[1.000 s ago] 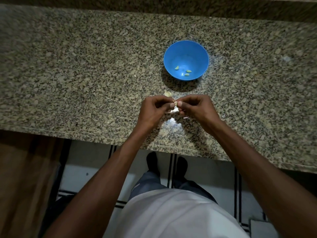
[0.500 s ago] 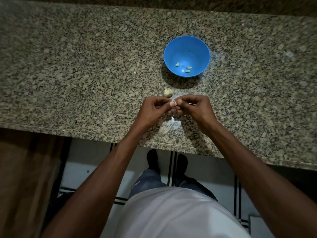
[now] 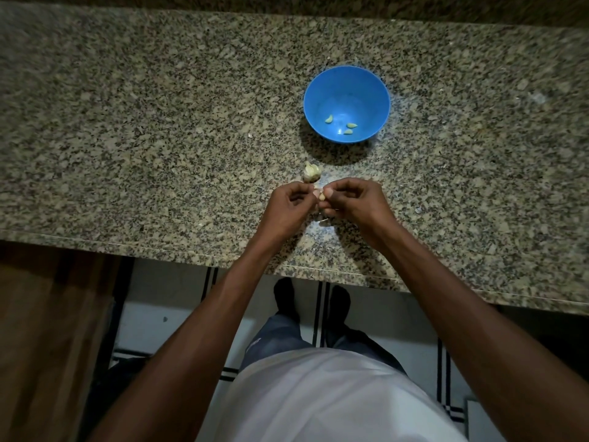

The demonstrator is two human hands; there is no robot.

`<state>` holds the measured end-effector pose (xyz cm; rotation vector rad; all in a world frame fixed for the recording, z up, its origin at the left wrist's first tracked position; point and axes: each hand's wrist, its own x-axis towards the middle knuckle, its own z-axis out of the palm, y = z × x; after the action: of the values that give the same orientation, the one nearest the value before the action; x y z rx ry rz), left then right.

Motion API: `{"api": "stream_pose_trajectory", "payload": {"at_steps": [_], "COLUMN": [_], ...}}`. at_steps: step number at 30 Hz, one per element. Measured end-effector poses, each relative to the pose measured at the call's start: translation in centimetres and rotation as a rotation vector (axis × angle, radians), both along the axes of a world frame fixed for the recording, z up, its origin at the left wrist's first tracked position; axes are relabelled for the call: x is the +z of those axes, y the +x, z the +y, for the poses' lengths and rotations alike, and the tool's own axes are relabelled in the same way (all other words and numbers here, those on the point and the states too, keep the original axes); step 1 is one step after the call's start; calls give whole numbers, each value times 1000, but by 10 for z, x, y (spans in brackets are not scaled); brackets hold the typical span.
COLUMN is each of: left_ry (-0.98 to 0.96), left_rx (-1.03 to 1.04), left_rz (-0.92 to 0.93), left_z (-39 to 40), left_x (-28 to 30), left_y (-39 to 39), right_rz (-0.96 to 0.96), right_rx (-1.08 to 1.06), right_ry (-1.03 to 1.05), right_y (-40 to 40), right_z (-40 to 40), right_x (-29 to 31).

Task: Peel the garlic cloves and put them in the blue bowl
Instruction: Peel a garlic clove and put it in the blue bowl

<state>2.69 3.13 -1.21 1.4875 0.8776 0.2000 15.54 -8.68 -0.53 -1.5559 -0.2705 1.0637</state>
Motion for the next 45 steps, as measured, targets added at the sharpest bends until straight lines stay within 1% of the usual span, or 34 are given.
{"api": "stream_pose_trajectory", "payload": {"at_steps": [3, 5, 7, 10, 12, 14, 16, 19, 22, 25, 28, 31, 33, 37, 40, 42, 45], "left_ry": [-34, -67, -112, -175, -266, -329, -322, -300, -251, -123, -33, -9, -6, 12, 79, 115, 132], "left_rx": [-25, -14, 33, 92, 133, 150, 134, 105, 87, 56, 7, -23, -10, 59, 77, 55, 38], "left_rz": [-51, -61, -60, -57, -53, -43, -36, -46, -44, -43, -56, -51, -56, -81, -85, -73, -60], "left_z": [-1, 0, 2, 3, 2, 0, 0, 1, 2, 2, 3, 3, 4, -1, -5, -4, 0], "left_x": [2, 0, -1, -2, 1, 3, 2, -1, -1, 0, 2, 3, 5, 7, 6, 4, 4], "left_y": [-4, -6, -7, -7, -8, -8, -7, -6, -5, -4, -3, -3, -2, 1, 1, 0, -4], "right_rz": [-36, -94, -151, -173, -205, -289, -336, -356, -316, -248, -250, -261, -240, -3, 85, 99, 65], "right_rx": [-12, 19, 69, 124, 128, 111, 97, 91, 67, 53, 71, 79, 37, -125, -163, -184, -140], "right_ry": [-30, -43, -56, -65, -61, -66, -68, -60, -52, -41, -27, -26, -23, 33, 45, 55, 56], "right_y": [1, 1, 0, -3, -5, -6, -9, -10, -10, -7, -5, -3, -5, -15, -22, -22, -17], "right_z": [-1, -1, -1, -4, -7, -7, -5, -4, -5, -8, -10, -10, -9, -5, -3, -3, -5], "right_x": [-2, -3, -1, 2, 0, -3, -5, -4, -4, -2, -1, -1, -1, -1, -3, -2, 3]}}
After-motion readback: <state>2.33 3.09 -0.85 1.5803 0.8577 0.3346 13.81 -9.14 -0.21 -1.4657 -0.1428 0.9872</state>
